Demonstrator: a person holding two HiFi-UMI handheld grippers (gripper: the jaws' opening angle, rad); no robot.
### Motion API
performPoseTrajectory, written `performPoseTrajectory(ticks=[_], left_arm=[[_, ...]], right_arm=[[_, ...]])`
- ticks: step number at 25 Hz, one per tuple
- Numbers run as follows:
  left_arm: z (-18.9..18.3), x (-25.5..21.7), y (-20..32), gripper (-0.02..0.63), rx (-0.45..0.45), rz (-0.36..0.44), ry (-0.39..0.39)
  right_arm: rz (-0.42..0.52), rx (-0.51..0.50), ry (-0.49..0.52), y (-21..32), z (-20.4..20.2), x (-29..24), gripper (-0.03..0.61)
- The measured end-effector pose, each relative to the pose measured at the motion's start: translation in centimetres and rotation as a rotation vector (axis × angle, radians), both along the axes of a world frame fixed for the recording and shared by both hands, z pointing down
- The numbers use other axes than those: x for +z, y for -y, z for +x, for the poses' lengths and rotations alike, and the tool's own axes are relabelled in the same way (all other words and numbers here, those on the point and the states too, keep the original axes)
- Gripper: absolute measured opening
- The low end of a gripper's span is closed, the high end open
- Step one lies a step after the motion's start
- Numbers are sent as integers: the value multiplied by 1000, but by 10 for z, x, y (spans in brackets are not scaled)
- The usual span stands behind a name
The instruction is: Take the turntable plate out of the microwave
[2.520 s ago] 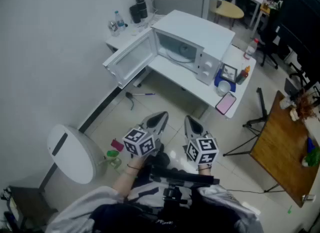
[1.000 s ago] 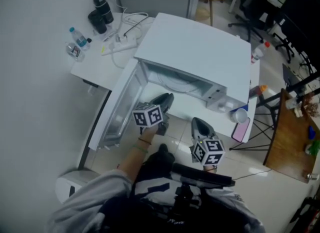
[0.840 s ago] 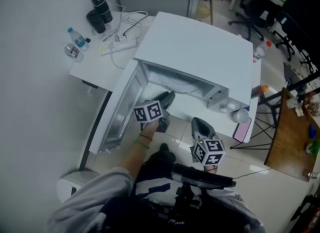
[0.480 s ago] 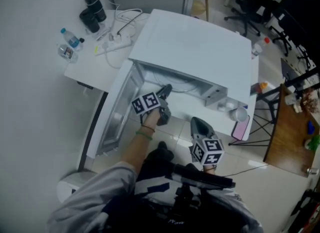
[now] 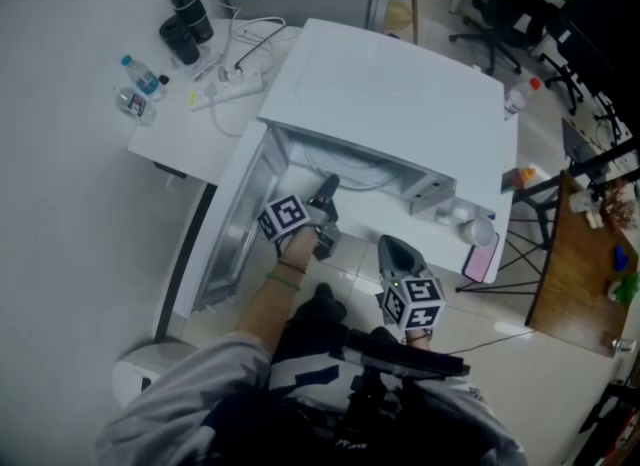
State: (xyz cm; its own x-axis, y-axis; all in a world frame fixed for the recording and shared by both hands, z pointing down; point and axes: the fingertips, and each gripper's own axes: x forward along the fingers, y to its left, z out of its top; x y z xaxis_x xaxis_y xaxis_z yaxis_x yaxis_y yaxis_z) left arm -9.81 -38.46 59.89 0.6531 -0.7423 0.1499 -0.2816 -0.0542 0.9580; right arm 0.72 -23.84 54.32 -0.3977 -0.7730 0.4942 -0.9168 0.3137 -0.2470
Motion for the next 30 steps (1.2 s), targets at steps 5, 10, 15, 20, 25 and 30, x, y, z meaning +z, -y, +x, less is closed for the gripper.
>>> performPoseTrajectory(ticks=[5,10,15,20,25,30], left_arm=[[-3,2,-28,35,-9,-27,-30],[-10,1,-56,31,0,-66,-67],[-15,0,-66,31,14,-45,-67],[-14,-5,-70,31,19,-57,-68],[-15,1,-76,29,1,-44,-83],[-15,0,-91,28,-2,-66,-95]], right_arm=[[-14,-21,47,3,-8,5,-1],[-93,-55,193,10,-24,16,41],[-201,-42,261,20,-29,41,176],[-281,48,477,36,-30,53,198],[-280,132,639,66,-27,51,198],[-267,160,675,76,-29,59,151]])
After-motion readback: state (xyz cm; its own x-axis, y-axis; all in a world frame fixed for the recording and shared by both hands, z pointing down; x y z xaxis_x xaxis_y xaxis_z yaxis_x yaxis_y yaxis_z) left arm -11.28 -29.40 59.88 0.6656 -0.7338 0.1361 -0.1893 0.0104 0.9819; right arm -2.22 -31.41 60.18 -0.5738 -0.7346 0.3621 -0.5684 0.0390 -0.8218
